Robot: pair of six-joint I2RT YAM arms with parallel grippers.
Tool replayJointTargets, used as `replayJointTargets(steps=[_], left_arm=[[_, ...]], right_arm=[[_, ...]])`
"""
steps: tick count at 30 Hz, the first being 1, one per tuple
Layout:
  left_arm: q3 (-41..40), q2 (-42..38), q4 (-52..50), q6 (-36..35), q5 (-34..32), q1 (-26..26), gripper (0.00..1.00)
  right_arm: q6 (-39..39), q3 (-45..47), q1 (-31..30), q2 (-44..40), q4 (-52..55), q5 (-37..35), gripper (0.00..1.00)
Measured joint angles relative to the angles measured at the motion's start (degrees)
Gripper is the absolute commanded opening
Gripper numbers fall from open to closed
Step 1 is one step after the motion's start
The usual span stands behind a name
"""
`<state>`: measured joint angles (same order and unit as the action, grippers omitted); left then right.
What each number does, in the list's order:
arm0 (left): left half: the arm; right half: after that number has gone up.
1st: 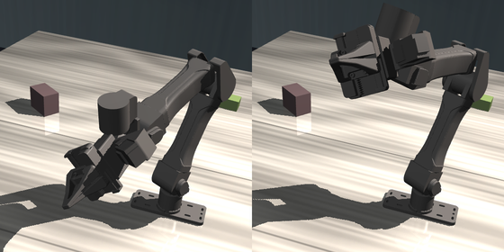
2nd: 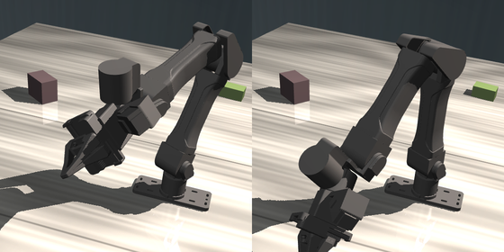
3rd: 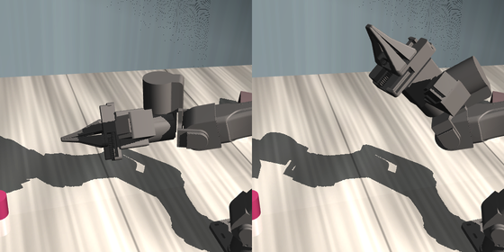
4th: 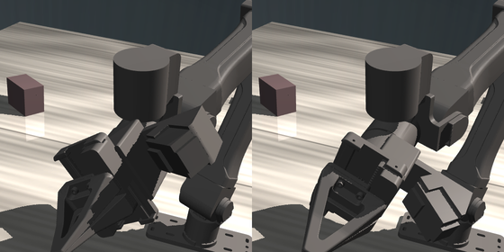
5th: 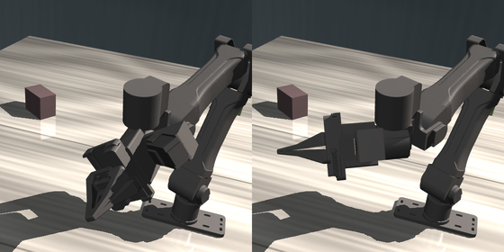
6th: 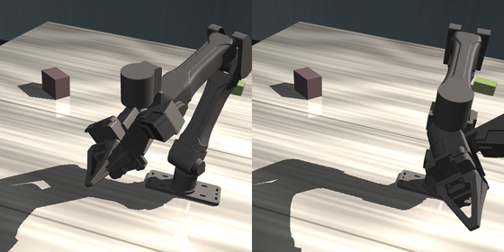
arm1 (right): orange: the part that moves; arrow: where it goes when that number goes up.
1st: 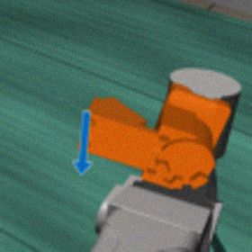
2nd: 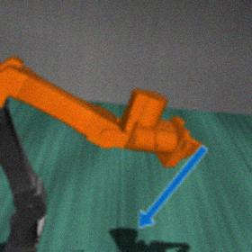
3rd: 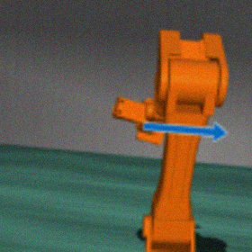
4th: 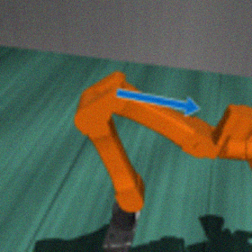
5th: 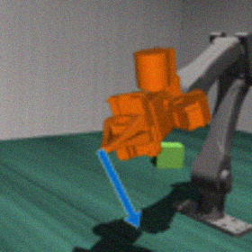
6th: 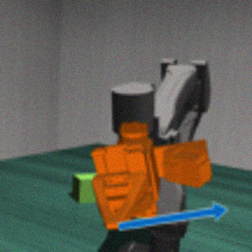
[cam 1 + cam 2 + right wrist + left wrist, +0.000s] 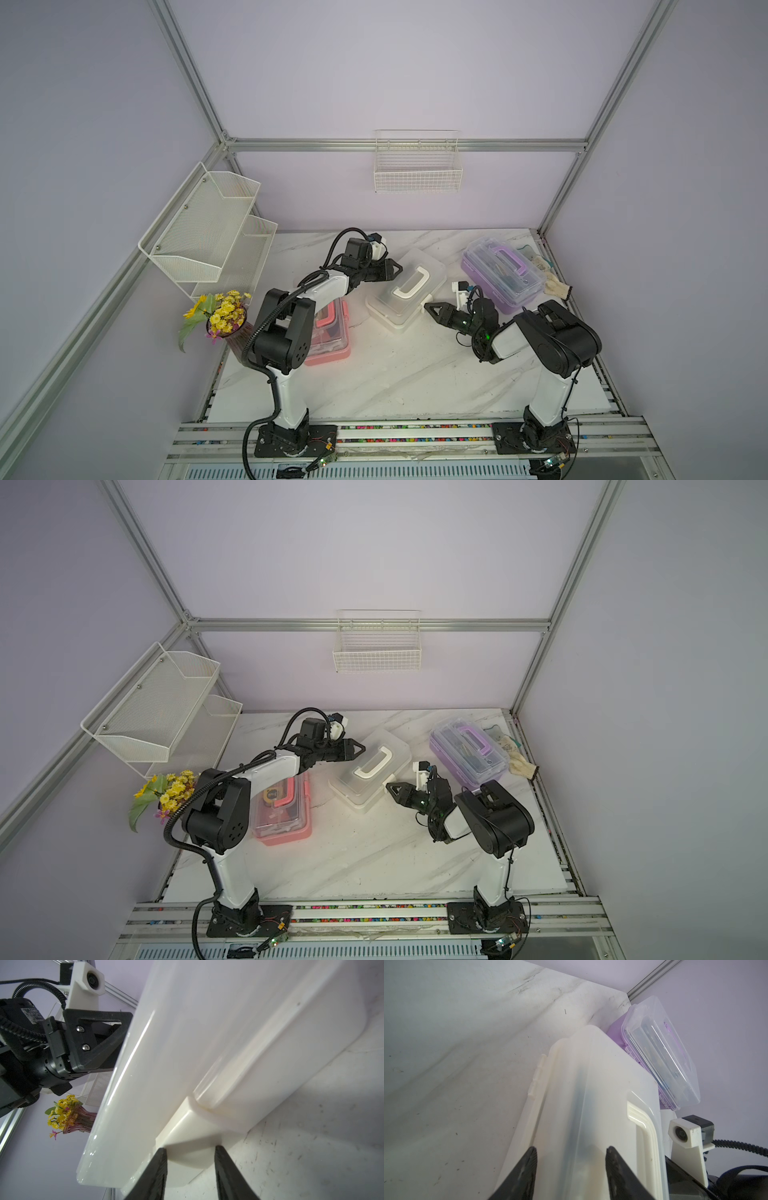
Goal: Close toolboxes
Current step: Fasten the toolbox latch on the toolbox.
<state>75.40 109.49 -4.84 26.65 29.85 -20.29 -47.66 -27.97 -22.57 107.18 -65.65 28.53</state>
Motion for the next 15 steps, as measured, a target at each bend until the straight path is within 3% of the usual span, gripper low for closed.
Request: replayJointTargets(steps=[15], left_arm=[[-1.95,-0.26,4.55,1.03,-1.57,0.02,0.48]], right_arm=[[-0.11,-2.60,0.24,4.33,-4.72,2.10,0.43]])
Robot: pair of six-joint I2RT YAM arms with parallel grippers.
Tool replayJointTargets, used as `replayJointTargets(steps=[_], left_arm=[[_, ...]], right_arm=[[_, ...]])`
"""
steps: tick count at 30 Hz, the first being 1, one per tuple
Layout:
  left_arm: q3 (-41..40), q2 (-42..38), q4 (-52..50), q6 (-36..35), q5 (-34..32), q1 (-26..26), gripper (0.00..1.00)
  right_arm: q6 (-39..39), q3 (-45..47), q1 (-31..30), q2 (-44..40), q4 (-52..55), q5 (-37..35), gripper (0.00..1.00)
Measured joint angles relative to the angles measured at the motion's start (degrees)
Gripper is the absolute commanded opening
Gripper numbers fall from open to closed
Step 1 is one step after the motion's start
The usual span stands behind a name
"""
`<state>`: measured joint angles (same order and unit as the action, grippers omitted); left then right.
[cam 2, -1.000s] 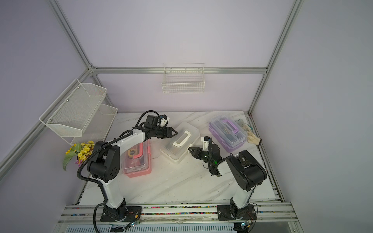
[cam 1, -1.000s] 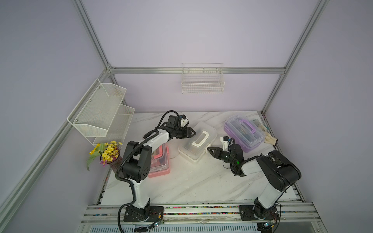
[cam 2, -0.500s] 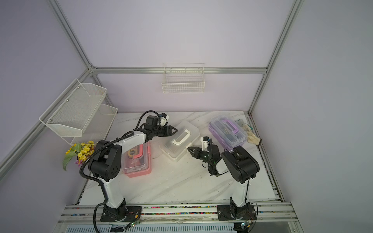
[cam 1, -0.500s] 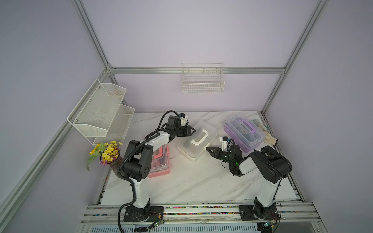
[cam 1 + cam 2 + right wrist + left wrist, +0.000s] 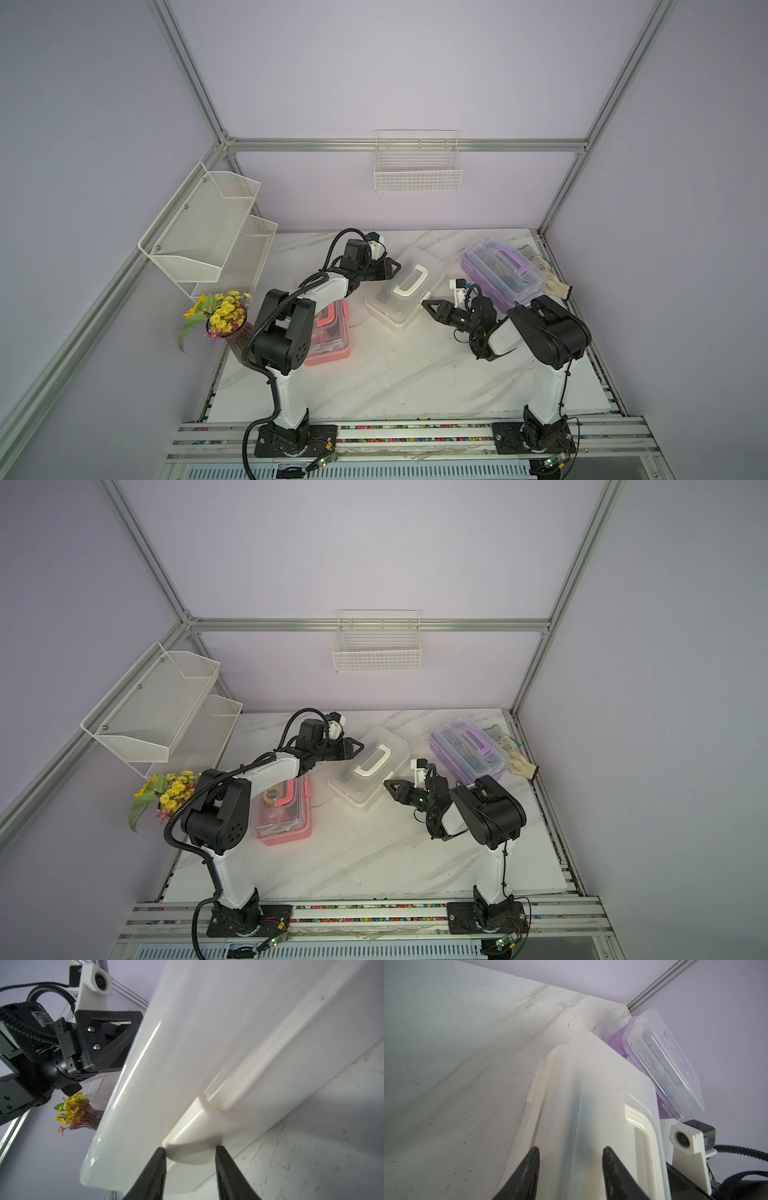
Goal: Close toolboxes
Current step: Fasten the toolbox latch on the toolbox.
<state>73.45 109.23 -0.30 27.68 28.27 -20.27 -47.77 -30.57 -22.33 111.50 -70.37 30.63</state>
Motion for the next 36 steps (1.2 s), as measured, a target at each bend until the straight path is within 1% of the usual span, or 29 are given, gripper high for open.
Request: replayJointTargets(steps=[4,6,7,11,12,15,18,22,25,28,32,33,36], left_arm=[[-0.35,-0.09,0.66,0.28,-0.17,0.00,0.48],[-0.66,-0.26,1.01,0.28,-0.52,0.00,0.50],[-0.83,-0.35,1.25,0.26,-0.63,0.00,0.52],[-1.36,-1.09,0.61,0.35,-0.59,0.00,0.65],[-1.36,-1.25,0.09,0.35,-0.61,0.00,0.66],[-1.20,-1.99,-2.91,0.44,-0.63,0.00,0.67],[-0.20,-2.86,-7.34,0.26,-0.90,0.00,0.72],[1.64,-4.15,-14.14,-0.68,-3.10,0.00,0.78],[1.90,-6.36,-18.40,-2.19,-6.82,0.02,0.83],[1.77,-10.34,-21.35,-3.52,-11.17,0.15,0.90],[-2.54,-19.87,-21.79,-4.33,-16.41,0.39,0.93],[-4.48,-22.84,-21.90,-4.28,-17.57,0.39,0.94],[-9.73,-30.60,-23.85,-3.63,-20.11,0.39,0.96]], right_arm=[[0.00,-0.13,0.11,0.63,-0.85,0.28,0.43],[0.02,-0.42,0.11,0.81,-0.83,0.28,0.44],[0.04,-0.46,0.11,0.85,-0.81,0.28,0.44],[0.59,-0.37,0.09,0.07,0.33,-0.92,0.47],[0.83,-0.24,0.00,-0.57,1.20,-1.31,0.47],[2.49,0.70,-0.46,-4.26,5.62,-3.02,0.49],[4.42,1.90,-0.83,-10.23,10.84,-4.76,0.53],[7.43,2.36,-0.87,-19.89,19.32,-8.00,0.61],[10.67,1.44,-0.85,-27.78,29.97,-13.31,0.67],[14.05,-0.83,-0.81,-34.38,41.13,-21.09,0.76],[17.46,-5.22,-0.70,-40.72,54.12,-36.44,0.95],[18.45,-6.12,-0.61,-41.70,56.50,-40.57,0.97],[20.68,-7.78,-0.55,-42.77,61.48,-50.97,0.97]])
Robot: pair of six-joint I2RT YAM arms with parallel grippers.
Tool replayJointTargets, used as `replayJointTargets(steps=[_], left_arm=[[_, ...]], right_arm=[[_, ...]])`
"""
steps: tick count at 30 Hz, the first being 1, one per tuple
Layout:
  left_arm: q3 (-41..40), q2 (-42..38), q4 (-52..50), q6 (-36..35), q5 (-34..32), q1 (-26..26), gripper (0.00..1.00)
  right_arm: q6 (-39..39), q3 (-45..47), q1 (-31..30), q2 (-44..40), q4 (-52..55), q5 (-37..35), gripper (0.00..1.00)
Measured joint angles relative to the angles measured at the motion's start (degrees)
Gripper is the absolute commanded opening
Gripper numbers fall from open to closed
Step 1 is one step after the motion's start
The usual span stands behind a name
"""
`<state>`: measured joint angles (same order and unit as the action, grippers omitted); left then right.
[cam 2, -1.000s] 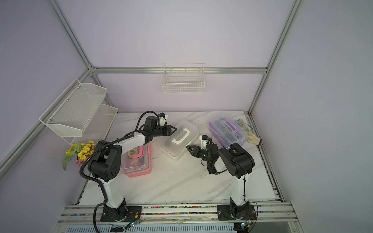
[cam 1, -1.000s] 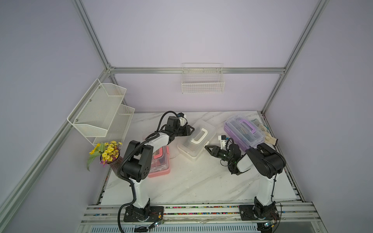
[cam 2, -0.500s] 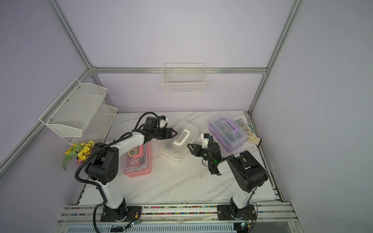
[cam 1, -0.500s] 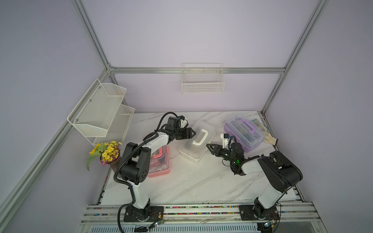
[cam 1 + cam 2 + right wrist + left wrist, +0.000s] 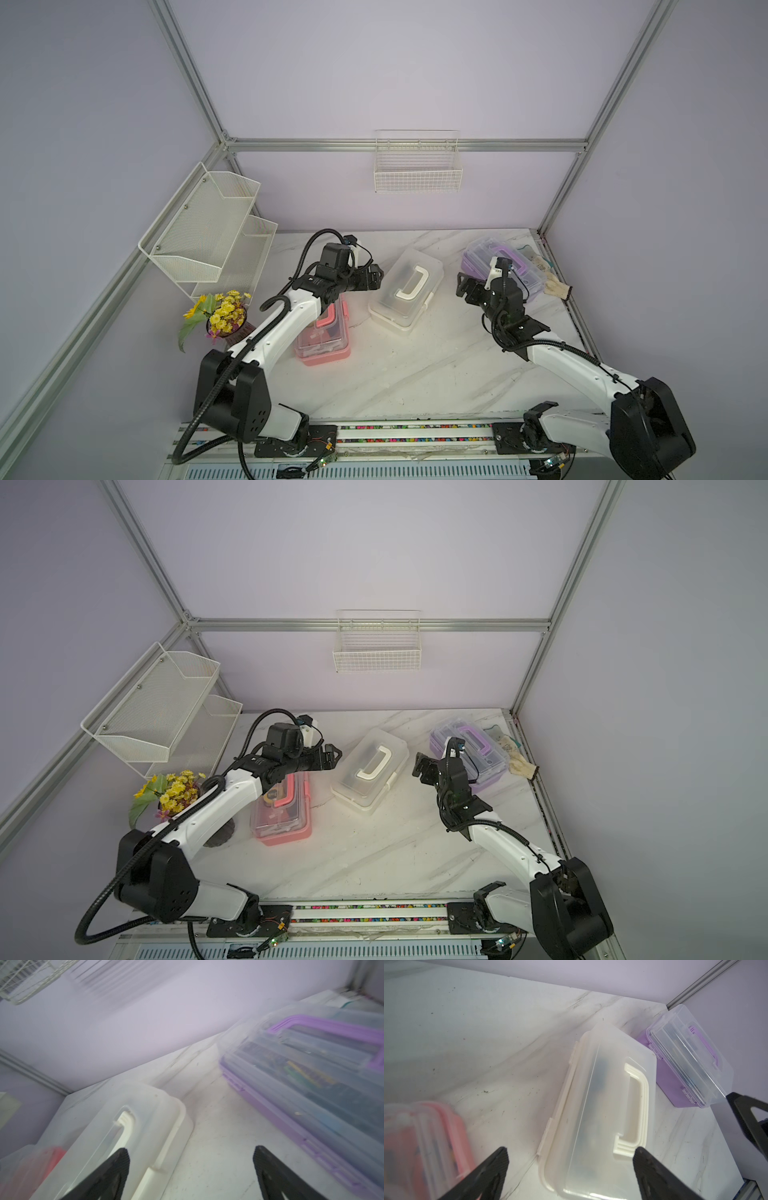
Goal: Close toolboxes
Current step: Fasten the toolbox latch on the toolbox, then move the toolbox to the center of the board.
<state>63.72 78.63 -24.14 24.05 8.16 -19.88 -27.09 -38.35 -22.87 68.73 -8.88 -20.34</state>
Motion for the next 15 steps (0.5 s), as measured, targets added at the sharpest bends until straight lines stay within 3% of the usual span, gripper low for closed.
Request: replayJointTargets(steps=[2,8,15], left_arm=[[-2.71,-3.78,-2.25,0.92,-1.05,-0.02,1.00],[-9.79,-12.76,-11.41,6.56,-2.82,-0.02,1.00],[-13.46,-22.91,-21.11,13.22,-3.15,-0.42,1.00]], right_arm=[[1.01,-0.55,0.09,0.52,2.51,-6.14,0.97],[5.14,-0.61,0.96,6.08,5.97,-22.05,0.97],[8.35,4.00,3.26,7.67,2.23,-26.88,0.97]])
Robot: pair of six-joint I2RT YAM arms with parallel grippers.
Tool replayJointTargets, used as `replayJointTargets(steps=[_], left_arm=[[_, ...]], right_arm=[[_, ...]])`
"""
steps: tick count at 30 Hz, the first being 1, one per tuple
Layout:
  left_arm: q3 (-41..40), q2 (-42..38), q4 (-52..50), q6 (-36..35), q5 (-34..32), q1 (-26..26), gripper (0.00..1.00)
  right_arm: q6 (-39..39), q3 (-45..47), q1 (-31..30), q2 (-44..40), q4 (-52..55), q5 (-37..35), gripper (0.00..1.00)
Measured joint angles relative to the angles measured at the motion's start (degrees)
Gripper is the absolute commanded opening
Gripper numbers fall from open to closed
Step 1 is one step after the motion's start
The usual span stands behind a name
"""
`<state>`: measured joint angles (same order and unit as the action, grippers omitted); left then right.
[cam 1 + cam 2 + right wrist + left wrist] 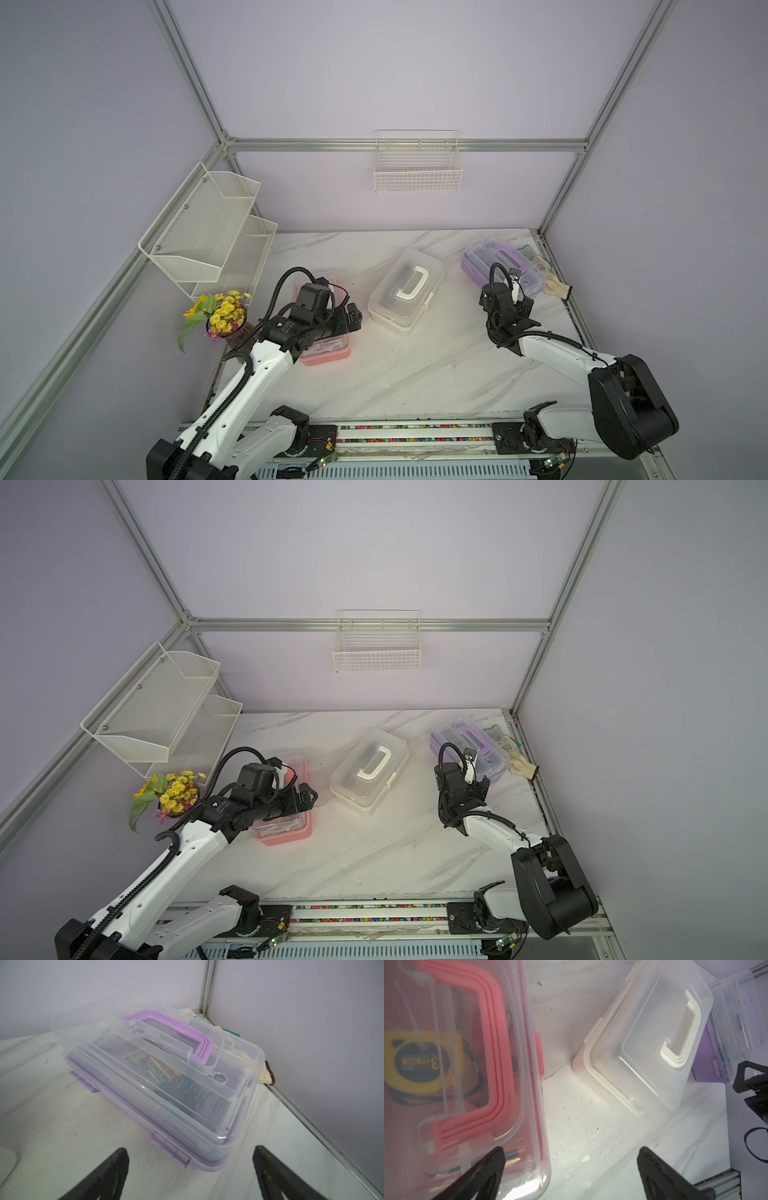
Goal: Close toolboxes
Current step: Move the toolbox to the center of the board.
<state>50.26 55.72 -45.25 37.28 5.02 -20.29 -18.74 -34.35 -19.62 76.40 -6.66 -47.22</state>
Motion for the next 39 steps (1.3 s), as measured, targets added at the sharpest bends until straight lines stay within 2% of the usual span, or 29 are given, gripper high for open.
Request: replayJointTargets(steps=[6,12,16,21,28,36,39], left_arm=[[-0.57,-1.99,-4.46,4.11,0.07,-2.38,1.00],[-0.76,-2.75,-10.32,7.87,0.22,-6.95,1.00],[-2.58,-3.10,-13.44,8.81,0.04,-7.28,1.00],[-4.17,-1.95,-14.08,8.81,-3.96,-7.28,1.00],[-4.15,3.50,-7.87,7.39,-12.96,-6.23,1.00],[-4.20,10.14,6.86,1.97,-17.29,2.71,1.00],[-4.22,14.10,15.67,-0.50,-17.75,5.57,1.00]], right_arm=[[0.20,2.14,1.60,0.02,-3.21,-0.24,0.97],[-0.04,2.16,2.27,-1.27,-3.85,2.25,0.97],[-0.39,2.03,2.29,-2.89,-3.89,4.09,0.97],[-0.63,2.01,2.38,-3.43,-3.87,5.60,0.97],[-0.70,2.05,2.38,-5.60,-3.89,7.02,0.97],[-0.39,3.69,2.45,-6.16,-4.70,6.93,0.97],[1.09,6.54,2.60,-6.12,-9.20,6.56,0.97]])
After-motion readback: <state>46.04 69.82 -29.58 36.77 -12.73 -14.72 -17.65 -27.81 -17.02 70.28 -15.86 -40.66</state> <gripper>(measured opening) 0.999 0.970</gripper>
